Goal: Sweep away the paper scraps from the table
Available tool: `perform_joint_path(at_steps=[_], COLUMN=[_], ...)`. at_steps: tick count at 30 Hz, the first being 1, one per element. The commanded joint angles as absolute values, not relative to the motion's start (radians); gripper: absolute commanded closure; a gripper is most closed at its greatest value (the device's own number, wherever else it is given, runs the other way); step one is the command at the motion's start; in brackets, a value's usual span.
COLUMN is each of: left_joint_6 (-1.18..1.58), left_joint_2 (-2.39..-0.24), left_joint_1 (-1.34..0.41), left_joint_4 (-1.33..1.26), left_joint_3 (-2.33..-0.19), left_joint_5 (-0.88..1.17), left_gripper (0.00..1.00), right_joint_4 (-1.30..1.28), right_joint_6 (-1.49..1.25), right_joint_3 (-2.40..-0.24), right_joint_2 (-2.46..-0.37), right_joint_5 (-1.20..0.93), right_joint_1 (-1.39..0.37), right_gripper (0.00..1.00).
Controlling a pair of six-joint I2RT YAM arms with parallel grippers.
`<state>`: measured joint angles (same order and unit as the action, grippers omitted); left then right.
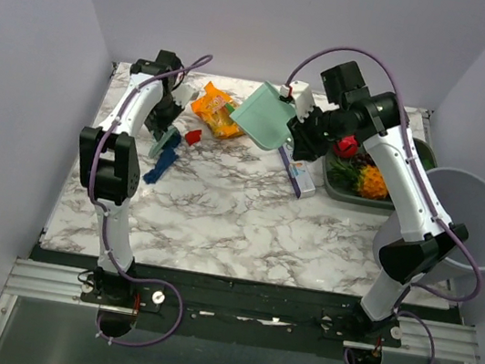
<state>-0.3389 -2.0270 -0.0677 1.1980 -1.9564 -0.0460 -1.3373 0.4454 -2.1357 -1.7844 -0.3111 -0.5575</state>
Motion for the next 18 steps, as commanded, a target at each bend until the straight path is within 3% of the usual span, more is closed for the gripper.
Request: perform_joint_path(at_steps=[1,3,7,13,18], left_joint_6=[-0.319,-0.324,-0.290,-0.342,-0.347], left_joint_2=[-1.985,-1.970,-1.896,-1.815,-1.769], left_joint_1=[-0.094,-0.104,-0.117,-0.083,-0.051], left_joint_4=[1.341,1.394,1.397,1.472,1.438], left_joint_3=[-1.881,-1.865,-1.835,-1.884,-1.843], left_joint_5=[0.177,0.338,0.420,0.322,0.160], left_gripper=[1.00,1.00,1.00,1.00,1.00], right_joint_4=[-1.437,-1.433,-1.431,-1.433,-1.416], right_joint_6=[0.448,0.449,0.453,0.466,0.535], right_joint_3=[-2.140,-2.141,-2.140,-2.060,-1.859], right_joint_2=[-1.798,-1.801,-1.809,-1.793,-1.792], right_joint_5=[-0.307,-0.284,-0.255,-0.236,-0.190], right_joint_1=[-0.563,-0.571,-0.575,-0.578,-0.584], right_gripper=[1.00,0.99,0.99,0.99,0.99])
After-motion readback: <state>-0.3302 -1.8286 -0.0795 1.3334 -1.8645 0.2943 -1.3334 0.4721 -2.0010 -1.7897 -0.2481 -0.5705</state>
